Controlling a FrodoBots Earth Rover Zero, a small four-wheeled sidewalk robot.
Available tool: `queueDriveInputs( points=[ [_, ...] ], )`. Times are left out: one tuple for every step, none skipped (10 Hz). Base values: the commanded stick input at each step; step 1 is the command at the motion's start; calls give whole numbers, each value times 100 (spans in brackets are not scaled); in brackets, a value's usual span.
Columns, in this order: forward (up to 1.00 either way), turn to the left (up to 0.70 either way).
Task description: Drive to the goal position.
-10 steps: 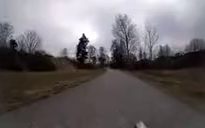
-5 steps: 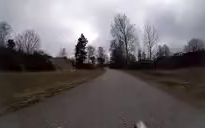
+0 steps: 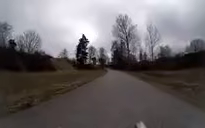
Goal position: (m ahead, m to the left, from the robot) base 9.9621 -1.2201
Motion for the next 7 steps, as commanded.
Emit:
queueDriveInputs(
  points=[
    [70,-25],
    [70,0],
    [70,0],
    [70,0],
    [70,0],
    [70,0],
    [70,-4]
  ],
)
